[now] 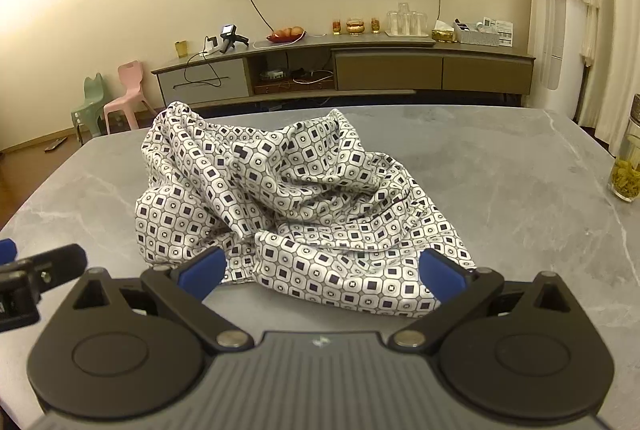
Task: Fold clothes
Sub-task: 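Grasp the crumpled white patterned shirt with both grippers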
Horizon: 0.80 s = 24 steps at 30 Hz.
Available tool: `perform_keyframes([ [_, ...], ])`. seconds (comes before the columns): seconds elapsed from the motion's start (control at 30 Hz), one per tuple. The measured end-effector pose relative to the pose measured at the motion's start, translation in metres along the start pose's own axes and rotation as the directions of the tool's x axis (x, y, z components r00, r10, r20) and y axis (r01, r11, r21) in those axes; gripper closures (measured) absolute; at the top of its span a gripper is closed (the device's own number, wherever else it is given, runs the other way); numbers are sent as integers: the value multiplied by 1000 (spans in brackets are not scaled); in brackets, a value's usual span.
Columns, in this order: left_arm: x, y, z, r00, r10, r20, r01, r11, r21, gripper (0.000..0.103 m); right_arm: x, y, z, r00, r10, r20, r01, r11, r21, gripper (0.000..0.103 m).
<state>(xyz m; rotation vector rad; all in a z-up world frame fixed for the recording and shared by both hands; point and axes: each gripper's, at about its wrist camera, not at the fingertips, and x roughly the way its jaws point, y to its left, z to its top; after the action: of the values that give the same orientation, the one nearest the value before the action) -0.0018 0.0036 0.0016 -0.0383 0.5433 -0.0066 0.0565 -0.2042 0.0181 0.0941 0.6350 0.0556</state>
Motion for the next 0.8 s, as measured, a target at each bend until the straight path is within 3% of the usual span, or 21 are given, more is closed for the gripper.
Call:
perform_keyframes([
  [0.2, -12, 6, 0, 999, 1, 38, 0, 1000, -5, 1, -6, -4, -2, 1000, -4, 17, 4, 1000, 0, 0],
  [0.33, -15, -13, 3, 1000, 29, -12, -28, 998, 59, 1, -7, 0, -4, 998, -18, 54, 19, 999, -25, 0],
  [0.57, -21, -22, 3, 1000, -6, -29, 8, 997, 77, 1, -10, 4, -6, 995, 7, 103, 0, 997, -73, 0],
  [0.6, -22, -24, 3, 999, -17, -27, 19, 997, 79, 8, -11, 5, -6, 994, 17, 104, -9, 997, -79, 7],
  [0.63, -23, -25, 3, 999, -22, -26, 23, 997, 77, 26, -13, 5, -6, 994, 27, 104, -18, 996, -86, 16],
  [0.67, -21, -26, 3, 999, -22, -32, 25, 997, 72, 38, -12, 5, -6, 995, 42, 93, -34, 996, -88, 43],
  [0.7, -19, -26, 3, 999, -29, -39, 32, 997, 69, 60, -12, 5, -6, 995, 57, 82, -49, 995, -89, 71],
  [0.77, -15, -27, 4, 998, -47, -52, 50, 997, 64, 76, -11, 4, -6, 994, 92, 59, -87, 993, -84, 99],
  [0.8, -14, -27, 4, 997, -53, -54, 56, 996, 64, 92, -10, 3, -7, 992, 113, 47, -110, 991, -77, 102],
])
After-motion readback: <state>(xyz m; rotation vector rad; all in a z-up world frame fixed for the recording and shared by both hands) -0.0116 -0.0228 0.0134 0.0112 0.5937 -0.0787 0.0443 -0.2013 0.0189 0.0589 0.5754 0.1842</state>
